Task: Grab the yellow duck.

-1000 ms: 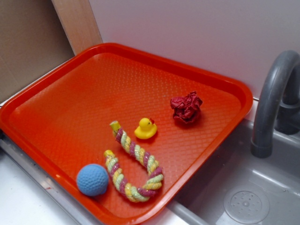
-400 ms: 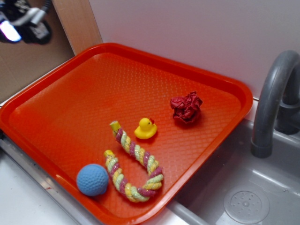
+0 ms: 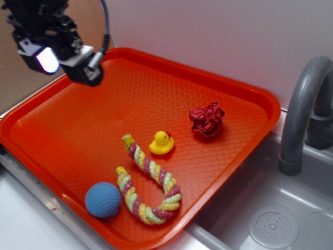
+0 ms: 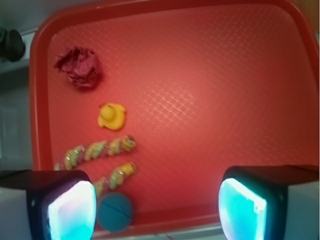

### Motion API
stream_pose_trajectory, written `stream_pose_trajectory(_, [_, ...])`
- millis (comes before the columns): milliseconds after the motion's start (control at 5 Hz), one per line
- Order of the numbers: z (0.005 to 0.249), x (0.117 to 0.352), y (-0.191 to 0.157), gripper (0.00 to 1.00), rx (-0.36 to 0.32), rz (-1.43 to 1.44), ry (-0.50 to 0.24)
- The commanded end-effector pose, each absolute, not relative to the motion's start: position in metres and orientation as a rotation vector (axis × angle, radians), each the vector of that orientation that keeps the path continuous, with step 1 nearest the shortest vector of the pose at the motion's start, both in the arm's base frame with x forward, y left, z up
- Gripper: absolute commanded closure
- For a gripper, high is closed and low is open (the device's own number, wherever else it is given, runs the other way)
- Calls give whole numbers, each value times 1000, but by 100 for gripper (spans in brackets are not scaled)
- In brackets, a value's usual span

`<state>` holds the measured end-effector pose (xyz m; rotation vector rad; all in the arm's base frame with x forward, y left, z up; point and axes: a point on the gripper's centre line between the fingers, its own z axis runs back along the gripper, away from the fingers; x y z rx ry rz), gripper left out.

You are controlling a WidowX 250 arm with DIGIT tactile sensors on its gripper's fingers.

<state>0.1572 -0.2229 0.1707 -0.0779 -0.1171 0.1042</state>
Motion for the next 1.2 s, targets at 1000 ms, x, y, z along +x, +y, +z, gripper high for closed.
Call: stream_pose_trajectory(1000, [66, 211, -294, 0, -135, 31, -138])
